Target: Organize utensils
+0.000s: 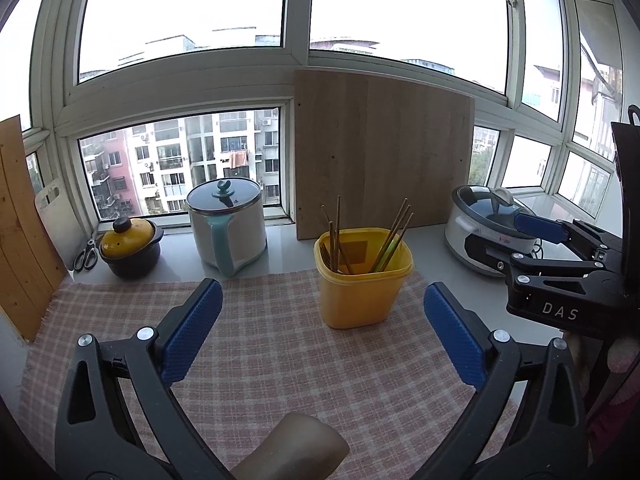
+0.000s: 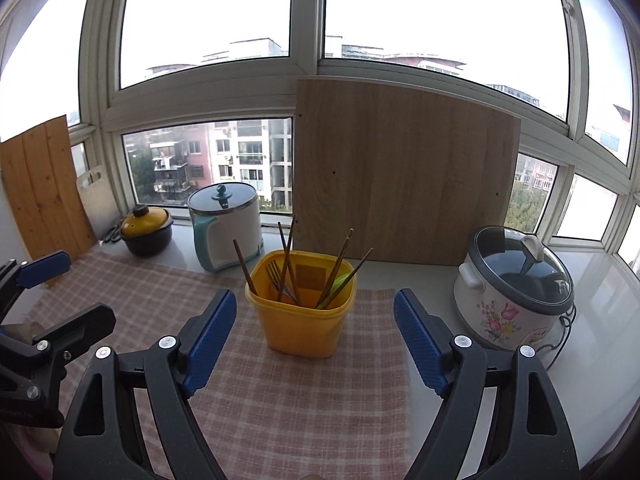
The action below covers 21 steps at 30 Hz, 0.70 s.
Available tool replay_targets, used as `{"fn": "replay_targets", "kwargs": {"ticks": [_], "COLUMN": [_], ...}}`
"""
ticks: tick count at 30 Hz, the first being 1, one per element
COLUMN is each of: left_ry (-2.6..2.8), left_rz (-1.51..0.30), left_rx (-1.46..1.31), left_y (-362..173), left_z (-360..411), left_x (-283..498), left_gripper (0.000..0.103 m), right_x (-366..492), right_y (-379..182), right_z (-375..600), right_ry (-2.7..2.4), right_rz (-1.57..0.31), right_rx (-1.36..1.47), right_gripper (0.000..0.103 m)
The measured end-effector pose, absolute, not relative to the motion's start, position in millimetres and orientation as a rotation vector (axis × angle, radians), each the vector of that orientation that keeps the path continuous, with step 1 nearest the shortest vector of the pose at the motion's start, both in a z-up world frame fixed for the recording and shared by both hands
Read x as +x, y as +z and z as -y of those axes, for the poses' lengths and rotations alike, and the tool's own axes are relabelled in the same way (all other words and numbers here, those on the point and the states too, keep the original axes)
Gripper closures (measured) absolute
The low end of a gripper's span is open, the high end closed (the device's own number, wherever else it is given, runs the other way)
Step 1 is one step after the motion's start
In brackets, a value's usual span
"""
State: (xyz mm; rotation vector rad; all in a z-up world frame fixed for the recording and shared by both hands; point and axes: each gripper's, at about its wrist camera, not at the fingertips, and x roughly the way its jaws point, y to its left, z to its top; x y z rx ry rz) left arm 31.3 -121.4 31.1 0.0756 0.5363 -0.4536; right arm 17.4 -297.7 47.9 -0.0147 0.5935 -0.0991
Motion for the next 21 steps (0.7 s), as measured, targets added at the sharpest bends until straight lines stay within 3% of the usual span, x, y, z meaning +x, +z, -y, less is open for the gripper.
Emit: {"fn": "replay_targets", "kwargs": {"ticks": [21], "left_ry": [-0.415], "left_rz": [-0.594], "left_rx": [0.102], "left_y": [20], "left_z": [125], "left_x": [26], "left_gripper": [0.0], "right_x": [12], "right_y": [35], "right_z": [297], "right_ry": [-0.114], "right_rz": [-0.633], "right_rx": [-0.013], "right_gripper": [0.022]}}
